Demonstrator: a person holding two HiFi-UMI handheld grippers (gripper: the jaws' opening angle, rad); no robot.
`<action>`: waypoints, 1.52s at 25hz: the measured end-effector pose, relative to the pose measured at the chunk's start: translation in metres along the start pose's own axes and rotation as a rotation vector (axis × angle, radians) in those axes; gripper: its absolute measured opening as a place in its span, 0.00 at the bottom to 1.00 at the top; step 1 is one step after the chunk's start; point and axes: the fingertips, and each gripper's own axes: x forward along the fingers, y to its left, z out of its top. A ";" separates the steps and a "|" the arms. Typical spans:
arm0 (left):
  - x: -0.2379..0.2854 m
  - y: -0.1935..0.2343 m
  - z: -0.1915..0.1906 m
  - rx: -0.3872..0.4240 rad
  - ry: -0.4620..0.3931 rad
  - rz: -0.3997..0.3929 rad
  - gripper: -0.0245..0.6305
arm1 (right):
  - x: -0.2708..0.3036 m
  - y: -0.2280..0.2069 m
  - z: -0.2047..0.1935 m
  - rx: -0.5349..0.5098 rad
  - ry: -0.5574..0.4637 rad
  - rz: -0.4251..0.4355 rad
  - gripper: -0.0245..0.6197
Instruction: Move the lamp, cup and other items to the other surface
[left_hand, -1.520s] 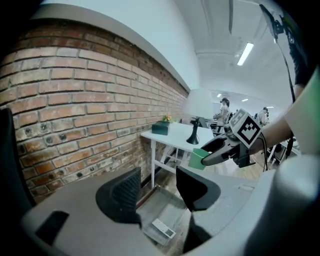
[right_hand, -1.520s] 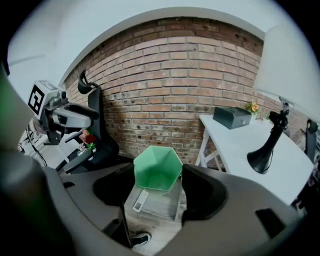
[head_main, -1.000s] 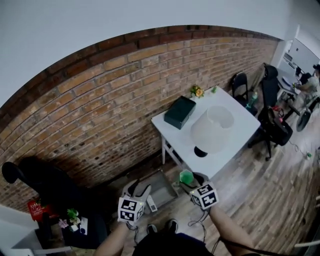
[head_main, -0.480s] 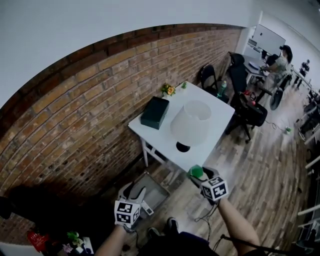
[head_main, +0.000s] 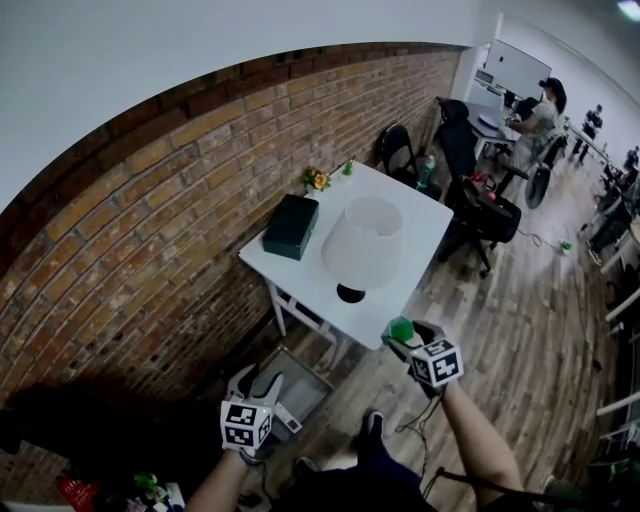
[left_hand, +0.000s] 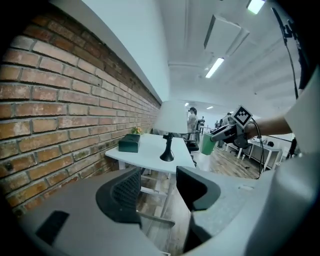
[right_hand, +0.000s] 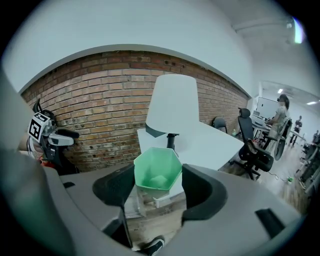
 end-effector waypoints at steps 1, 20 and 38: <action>0.004 -0.001 0.001 -0.001 0.002 0.009 0.37 | 0.003 -0.011 -0.002 0.005 0.000 -0.001 0.50; 0.133 -0.028 0.026 -0.115 0.078 0.312 0.37 | 0.136 -0.228 0.021 -0.071 0.039 0.116 0.50; 0.142 -0.017 0.013 -0.220 0.123 0.498 0.37 | 0.265 -0.268 0.073 -0.153 0.086 0.205 0.50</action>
